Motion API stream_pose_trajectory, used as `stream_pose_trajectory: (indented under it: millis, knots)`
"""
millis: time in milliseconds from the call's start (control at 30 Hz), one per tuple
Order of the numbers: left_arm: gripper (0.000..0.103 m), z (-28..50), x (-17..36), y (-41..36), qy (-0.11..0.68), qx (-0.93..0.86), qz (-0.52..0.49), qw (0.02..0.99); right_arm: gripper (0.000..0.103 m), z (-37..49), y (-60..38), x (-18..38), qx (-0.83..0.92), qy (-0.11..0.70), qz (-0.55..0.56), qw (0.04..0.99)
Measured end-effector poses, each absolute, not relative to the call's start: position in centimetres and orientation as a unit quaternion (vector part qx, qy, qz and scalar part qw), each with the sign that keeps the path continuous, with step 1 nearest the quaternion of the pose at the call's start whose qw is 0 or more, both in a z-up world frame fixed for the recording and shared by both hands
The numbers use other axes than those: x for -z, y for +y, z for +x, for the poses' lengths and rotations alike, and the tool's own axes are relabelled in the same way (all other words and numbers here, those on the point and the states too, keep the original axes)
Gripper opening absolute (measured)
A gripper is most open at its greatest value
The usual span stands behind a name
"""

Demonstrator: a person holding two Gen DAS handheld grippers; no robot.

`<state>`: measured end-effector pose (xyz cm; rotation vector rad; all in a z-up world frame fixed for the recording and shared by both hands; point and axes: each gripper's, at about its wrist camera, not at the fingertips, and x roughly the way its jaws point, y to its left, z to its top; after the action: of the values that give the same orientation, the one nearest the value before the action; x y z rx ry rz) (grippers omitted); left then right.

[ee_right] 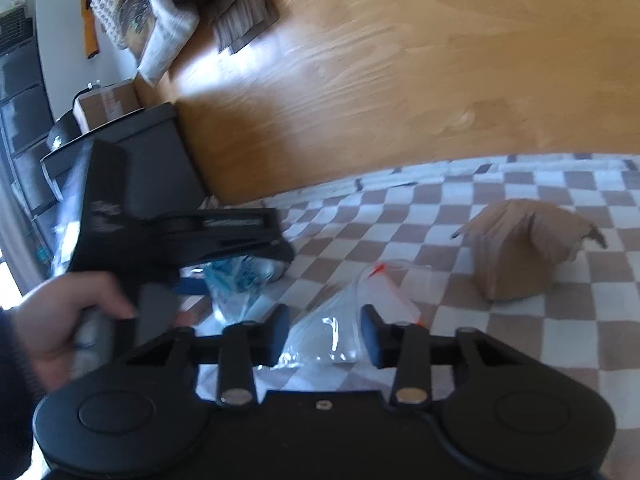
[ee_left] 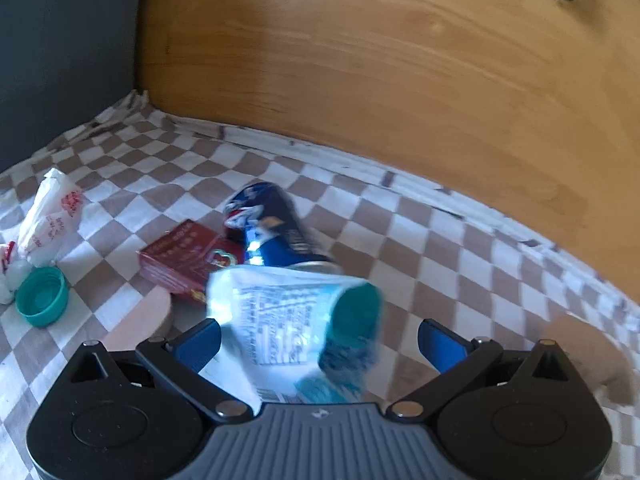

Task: Collect trash

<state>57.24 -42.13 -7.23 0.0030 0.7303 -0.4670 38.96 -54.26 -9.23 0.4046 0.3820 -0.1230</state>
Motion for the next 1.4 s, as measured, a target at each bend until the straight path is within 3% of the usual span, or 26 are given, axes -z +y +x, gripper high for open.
stream_pose_trajectory:
  millis: [133, 400, 533, 633, 833, 967, 1400]
  knots:
    - [0.103, 57.7, 7.8, -41.4, 0.362, 0.198, -0.018, 0.911, 0.026, 39.2, -54.0, 9.4, 0.034, 0.208, 0.195, 0.958]
    - [0.101, 58.1, 8.4, -39.1, 0.381, 0.224, -0.055, 0.895, 0.025, 39.8, -53.9, 10.2, 0.029, 0.238, 0.220, 0.946]
    - [0.081, 57.9, 8.9, -38.4, 0.388, 0.237, -0.059, 0.889, 0.010, 40.2, -53.7, 10.2, 0.025, 0.249, 0.225, 0.942]
    - [0.069, 57.3, 8.8, -38.0, 0.379, 0.257, -0.055, 0.887, 0.009, 40.3, -53.8, 10.5, 0.025, 0.260, 0.231, 0.937]
    - [0.058, 55.1, 8.2, -37.2, 0.349, 0.256, -0.010, 0.901, 0.006, 40.3, -53.3, 10.2, 0.038, 0.265, 0.225, 0.937]
    - [0.056, 53.4, 7.1, -35.7, 0.331, 0.253, 0.001, 0.909, 0.001, 39.8, -53.0, 9.4, 0.045, 0.259, 0.222, 0.939]
    - [0.055, 46.9, 2.4, -30.3, 0.260, 0.234, 0.063, 0.935, 0.001, 36.9, -50.5, 6.0, 0.074, 0.215, 0.195, 0.954]
